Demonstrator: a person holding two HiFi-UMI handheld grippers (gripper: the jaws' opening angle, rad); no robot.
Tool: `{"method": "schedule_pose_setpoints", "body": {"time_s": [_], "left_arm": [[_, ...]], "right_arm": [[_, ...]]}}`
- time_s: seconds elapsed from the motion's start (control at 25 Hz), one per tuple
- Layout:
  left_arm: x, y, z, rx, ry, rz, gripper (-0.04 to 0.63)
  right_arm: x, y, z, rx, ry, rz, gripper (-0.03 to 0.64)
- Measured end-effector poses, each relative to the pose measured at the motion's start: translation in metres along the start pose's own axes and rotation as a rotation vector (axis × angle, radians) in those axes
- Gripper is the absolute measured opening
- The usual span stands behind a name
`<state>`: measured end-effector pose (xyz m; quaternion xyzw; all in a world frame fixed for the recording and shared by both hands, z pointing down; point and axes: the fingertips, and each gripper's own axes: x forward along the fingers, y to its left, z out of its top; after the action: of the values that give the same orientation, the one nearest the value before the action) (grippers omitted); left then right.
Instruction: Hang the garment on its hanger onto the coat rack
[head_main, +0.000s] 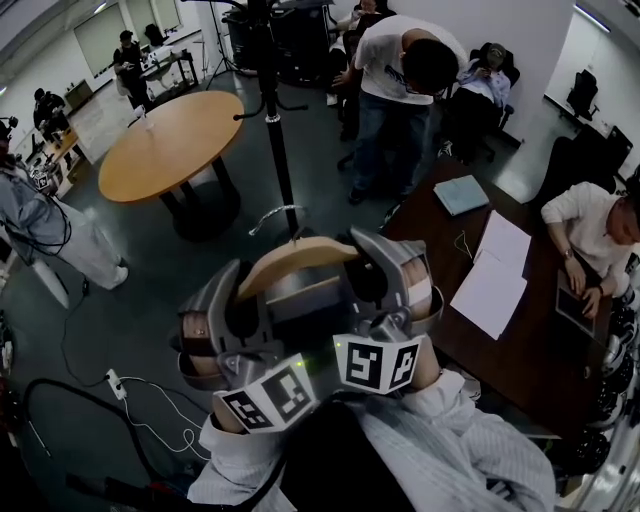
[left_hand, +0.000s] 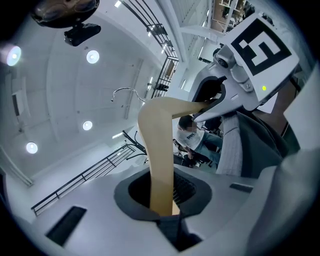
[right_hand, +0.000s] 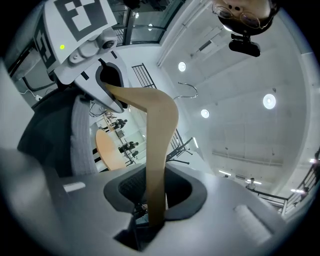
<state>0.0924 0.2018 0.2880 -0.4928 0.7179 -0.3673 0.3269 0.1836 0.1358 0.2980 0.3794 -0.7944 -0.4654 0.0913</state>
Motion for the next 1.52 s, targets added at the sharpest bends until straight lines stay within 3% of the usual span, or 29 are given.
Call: {"method": "schedule_pose_setpoints", "body": {"time_s": [0.36, 0.68, 0.96, 1.36, 1.52], "left_arm": [[-0.009, -0.011, -0.002, 0.008, 0.052, 0.013, 0.046], [0.017, -0.014, -0.025, -0.015, 0.059, -0.008, 0.044], [0.088, 0.004, -0.070, -0.021, -0.006, -0.043, 0.044], [0.199, 0.057, -0.134, -0.014, -0.175, -0.103, 0.044], [0.236, 0.065, -0.152, -0.010, -0.212, -0.125, 0.044]], "right_arm": [[-0.005, 0.009, -0.007, 0.025, -0.032, 0.045, 0.078], [0.023, 0.024, -0.013, 0.014, -0.008, 0.066, 0.078], [0.100, 0.043, -0.013, -0.007, 0.044, 0.013, 0.078], [0.218, 0.059, 0.008, -0.043, 0.147, -0.132, 0.078], [0.255, 0.068, 0.005, -0.043, 0.196, -0.144, 0.078]]}}
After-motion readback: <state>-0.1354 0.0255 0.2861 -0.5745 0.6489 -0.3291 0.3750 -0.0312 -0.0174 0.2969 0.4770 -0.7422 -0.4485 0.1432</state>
